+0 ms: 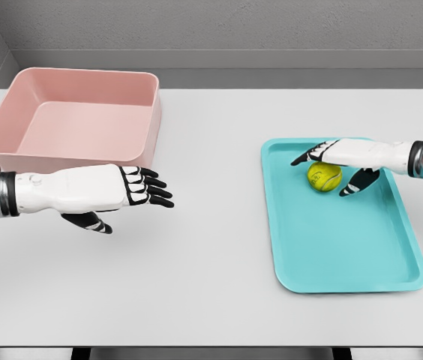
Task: Put the tennis from the blue tray into the pink basket with both arms
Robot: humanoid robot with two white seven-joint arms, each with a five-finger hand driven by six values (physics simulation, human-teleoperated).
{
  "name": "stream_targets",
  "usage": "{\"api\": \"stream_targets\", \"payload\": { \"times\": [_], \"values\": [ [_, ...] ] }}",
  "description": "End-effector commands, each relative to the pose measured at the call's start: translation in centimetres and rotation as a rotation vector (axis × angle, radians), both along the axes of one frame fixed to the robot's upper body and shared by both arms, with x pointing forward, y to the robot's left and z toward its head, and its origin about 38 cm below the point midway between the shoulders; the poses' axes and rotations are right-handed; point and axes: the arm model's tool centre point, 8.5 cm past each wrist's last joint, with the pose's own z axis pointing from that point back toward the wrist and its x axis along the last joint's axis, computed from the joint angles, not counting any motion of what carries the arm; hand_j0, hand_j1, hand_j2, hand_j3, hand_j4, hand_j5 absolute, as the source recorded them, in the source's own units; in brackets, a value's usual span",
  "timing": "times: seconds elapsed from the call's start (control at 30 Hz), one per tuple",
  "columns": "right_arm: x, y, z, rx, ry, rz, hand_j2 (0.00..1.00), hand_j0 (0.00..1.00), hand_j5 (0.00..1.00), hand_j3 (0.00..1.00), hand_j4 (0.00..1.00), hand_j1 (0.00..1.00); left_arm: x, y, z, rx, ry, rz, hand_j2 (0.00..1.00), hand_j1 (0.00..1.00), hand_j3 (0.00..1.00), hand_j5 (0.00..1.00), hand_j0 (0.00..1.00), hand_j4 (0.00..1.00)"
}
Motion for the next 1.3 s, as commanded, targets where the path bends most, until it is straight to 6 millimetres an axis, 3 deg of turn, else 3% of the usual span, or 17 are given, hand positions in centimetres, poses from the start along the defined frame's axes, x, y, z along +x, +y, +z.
{"api": "stream_targets", "payload": {
  "times": [0.0, 0.6, 1.27],
  "values": [
    [0.0, -0.1, -0.2, 0.0, 0.007, -0.006, 0.89, 0.89, 0.89, 0.89, 0.89, 0.89, 0.0, 0.0, 0.1, -0.006, 0.003, 0.002, 1.0, 1.0, 1.0, 1.0, 1.0, 1.0],
    [0.2, -0.5, -1.2, -0.01, 0.028, -0.025, 0.54, 0.54, 0.54, 0.54, 0.54, 0.54, 0.2, 0.6, 0.6, 0.004, -0.011, 0.015, 1.0, 1.0, 1.0, 1.0, 1.0, 1.0],
    [0.6, 2.4, 2.6, 0.021, -0.054, 0.065, 0.51, 0.51, 0.51, 0.51, 0.51, 0.51, 0.1, 1.6, 0.7, 0.021, -0.013, 0.034, 1.0, 1.0, 1.0, 1.0, 1.0, 1.0]
  ]
}}
